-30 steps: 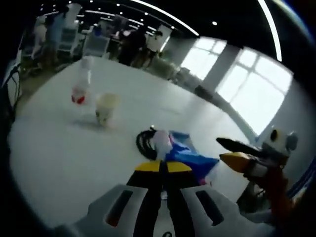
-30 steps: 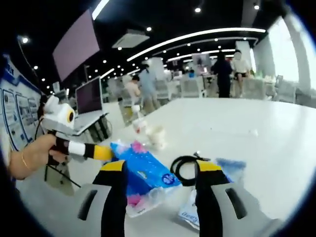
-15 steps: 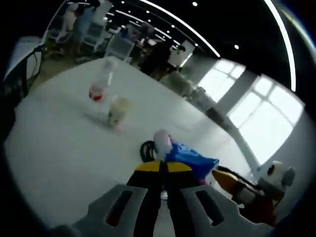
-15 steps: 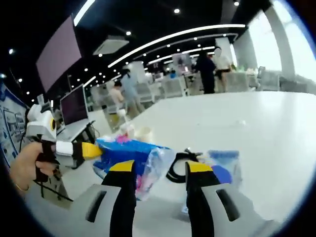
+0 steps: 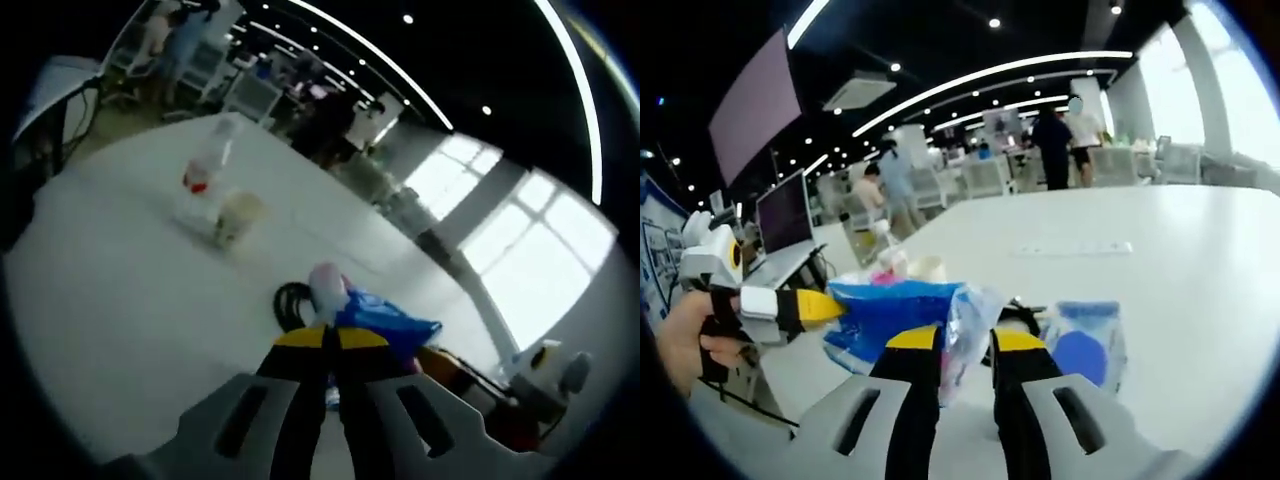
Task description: Arrange the tabletop items into an orderly group along one side of the table until the central work area is clear of visible clutter.
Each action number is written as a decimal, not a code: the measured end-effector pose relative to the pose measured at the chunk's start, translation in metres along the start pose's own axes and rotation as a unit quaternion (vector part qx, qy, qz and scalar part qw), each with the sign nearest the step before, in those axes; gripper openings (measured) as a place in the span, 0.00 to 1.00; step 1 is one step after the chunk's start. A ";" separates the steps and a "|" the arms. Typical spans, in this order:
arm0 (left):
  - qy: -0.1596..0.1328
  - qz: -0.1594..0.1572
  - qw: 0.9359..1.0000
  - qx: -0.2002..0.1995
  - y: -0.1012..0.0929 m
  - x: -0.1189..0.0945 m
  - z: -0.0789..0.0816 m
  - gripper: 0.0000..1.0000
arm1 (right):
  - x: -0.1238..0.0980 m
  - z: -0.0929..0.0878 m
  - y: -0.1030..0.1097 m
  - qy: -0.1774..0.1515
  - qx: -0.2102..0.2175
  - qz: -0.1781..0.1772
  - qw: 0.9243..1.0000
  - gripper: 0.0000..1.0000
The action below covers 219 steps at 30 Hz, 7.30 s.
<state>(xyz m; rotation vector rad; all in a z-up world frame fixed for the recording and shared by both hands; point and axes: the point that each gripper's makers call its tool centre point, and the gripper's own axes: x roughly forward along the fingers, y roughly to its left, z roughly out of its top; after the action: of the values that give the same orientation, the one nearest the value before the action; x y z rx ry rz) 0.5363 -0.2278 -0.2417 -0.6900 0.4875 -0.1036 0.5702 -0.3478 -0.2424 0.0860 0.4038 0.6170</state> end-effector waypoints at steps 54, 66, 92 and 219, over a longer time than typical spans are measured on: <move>0.072 -0.043 0.970 0.230 -0.016 0.009 -0.029 0.38 | -0.013 -0.006 -0.052 0.039 -0.015 -0.046 0.998 0.01; 0.063 -0.055 0.962 0.259 -0.023 0.013 -0.030 0.68 | -0.017 -0.006 -0.067 0.040 -0.014 -0.052 0.998 0.01; 0.030 -0.075 0.951 0.300 -0.031 0.018 -0.019 1.00 | -0.031 0.040 -0.113 0.019 -0.058 -0.068 0.996 0.01; 0.094 -0.081 0.918 0.378 -0.028 0.016 -0.041 1.00 | 0.044 0.006 -0.193 0.037 0.012 0.002 0.999 0.97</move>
<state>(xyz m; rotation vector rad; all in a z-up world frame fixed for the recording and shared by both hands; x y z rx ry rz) 0.5335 -0.2773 -0.2579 0.0461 0.5242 -0.4911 0.7108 -0.4795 -0.2904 0.0866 0.4834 0.6197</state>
